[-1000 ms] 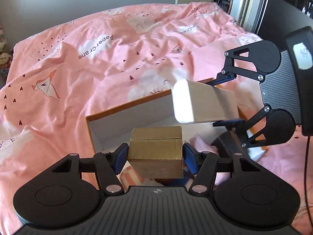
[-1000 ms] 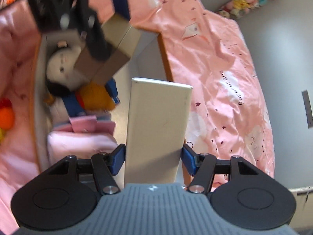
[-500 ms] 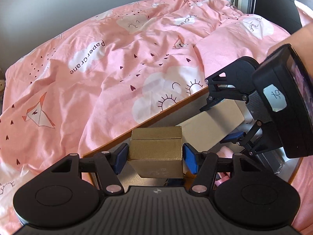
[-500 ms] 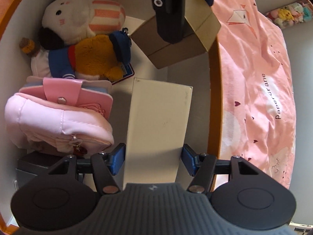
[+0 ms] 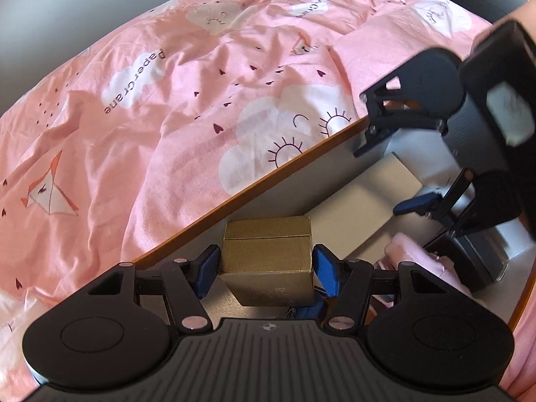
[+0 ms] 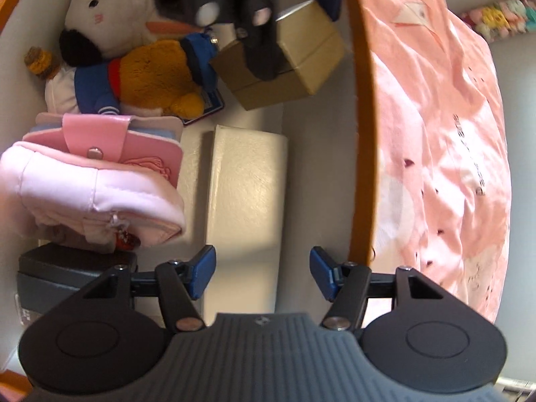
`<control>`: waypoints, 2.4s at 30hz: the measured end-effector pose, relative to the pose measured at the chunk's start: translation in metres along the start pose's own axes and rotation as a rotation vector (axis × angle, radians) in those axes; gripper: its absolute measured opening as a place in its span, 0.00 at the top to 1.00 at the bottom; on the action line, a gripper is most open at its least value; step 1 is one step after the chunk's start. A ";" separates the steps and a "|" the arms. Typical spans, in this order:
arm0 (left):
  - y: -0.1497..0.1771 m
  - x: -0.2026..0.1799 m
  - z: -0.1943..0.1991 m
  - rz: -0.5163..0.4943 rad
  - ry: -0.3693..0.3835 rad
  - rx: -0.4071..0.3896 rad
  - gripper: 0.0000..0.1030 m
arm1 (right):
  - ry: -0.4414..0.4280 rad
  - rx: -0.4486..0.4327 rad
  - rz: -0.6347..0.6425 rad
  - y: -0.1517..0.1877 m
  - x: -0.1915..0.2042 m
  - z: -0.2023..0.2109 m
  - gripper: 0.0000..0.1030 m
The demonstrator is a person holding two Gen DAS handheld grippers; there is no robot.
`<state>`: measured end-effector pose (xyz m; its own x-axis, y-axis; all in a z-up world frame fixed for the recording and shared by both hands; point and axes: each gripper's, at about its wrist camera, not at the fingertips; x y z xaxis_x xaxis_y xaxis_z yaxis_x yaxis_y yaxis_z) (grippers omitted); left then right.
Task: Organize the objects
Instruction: 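Lower the white box and gold box into the box and open both tools, then withdraw both tools and reach toward the yellow tape measure and crochet fruit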
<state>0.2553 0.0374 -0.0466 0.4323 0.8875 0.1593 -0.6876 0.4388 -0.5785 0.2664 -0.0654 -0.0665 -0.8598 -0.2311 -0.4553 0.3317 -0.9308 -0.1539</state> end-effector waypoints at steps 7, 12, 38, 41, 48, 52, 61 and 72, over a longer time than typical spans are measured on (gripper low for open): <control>0.002 -0.009 -0.012 -0.101 0.009 0.001 0.32 | 0.073 -0.056 -0.259 0.016 -0.008 0.032 0.39; -0.007 -0.002 -0.024 0.112 -0.102 0.103 0.33 | 0.120 -0.031 -0.373 0.022 -0.003 0.038 0.39; 0.019 0.011 -0.038 0.593 -0.104 0.119 0.30 | 0.147 -0.023 -0.463 0.026 0.017 0.025 0.39; 0.020 0.022 -0.029 0.627 -0.042 0.133 0.33 | 0.149 -0.025 -0.459 0.027 0.019 0.027 0.39; 0.027 0.032 -0.021 0.666 -0.022 0.139 0.66 | 0.156 -0.024 -0.450 0.025 0.022 0.026 0.39; 0.023 0.029 -0.024 0.656 -0.035 0.102 0.68 | 0.155 -0.024 -0.441 0.023 0.023 0.026 0.39; 0.022 0.029 -0.013 0.612 -0.030 0.074 0.68 | 0.170 -0.047 -0.486 0.018 0.022 0.043 0.39; 0.044 -0.042 0.113 0.335 0.011 -0.162 0.65 | 0.208 -0.307 -0.809 0.014 0.054 0.137 0.38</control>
<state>0.1405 0.0351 0.0118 0.2063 0.9761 -0.0685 -0.6910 0.0957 -0.7165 0.1715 -0.1299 0.0267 -0.7981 0.5480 -0.2506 -0.2317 -0.6630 -0.7119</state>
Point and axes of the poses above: each gripper's, at about its wrist camera, not at the fingertips, and z roughly against the way its jaws point, x to its left, y to its underside, and after that the axes turned 6 degrees about -x, right-handed
